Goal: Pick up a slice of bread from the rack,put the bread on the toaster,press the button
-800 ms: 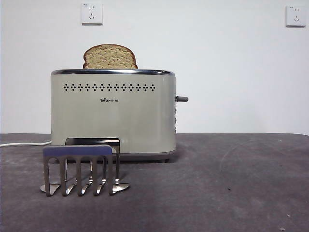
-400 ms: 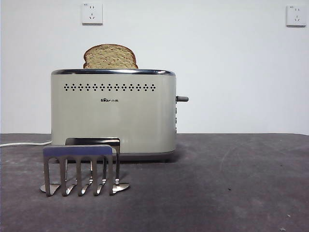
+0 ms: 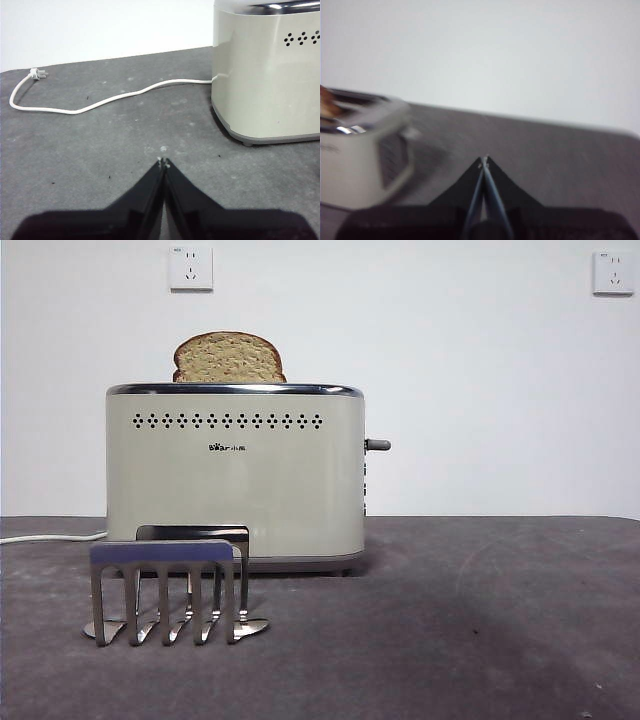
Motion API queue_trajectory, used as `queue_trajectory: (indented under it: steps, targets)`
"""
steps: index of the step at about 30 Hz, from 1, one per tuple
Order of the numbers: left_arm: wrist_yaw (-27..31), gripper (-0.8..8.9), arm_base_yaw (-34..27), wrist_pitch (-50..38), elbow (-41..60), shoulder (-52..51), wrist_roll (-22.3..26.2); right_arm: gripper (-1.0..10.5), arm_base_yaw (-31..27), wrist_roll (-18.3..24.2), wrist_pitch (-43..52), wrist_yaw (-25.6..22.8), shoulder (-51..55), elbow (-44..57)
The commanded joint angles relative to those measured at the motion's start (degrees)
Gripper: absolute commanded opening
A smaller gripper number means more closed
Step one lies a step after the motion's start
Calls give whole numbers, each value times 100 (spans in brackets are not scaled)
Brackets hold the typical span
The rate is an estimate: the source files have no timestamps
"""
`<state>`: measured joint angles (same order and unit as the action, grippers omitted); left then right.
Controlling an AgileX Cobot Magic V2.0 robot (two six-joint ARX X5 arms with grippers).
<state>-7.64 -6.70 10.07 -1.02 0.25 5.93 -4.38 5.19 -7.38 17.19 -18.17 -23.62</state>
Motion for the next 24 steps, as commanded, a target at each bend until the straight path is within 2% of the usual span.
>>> queue_trajectory:
  steps: [1, 6, 14, 24]
  targets:
    - [9, -4, -17, -13, 81, -11, -39, 1, 61, -323, 59, -476, 330, 409]
    - [9, -4, -17, -13, 81, -11, -39, 1, 258, -319, 184, -1178, 979, 1115]
    - [9, -4, -17, -13, 81, -11, -39, 1, 542, -352, 348, -1202, 1504, 2041]
    - [9, -4, -17, -13, 81, -11, -39, 1, 791, -365, 37, -1202, 1729, 2330]
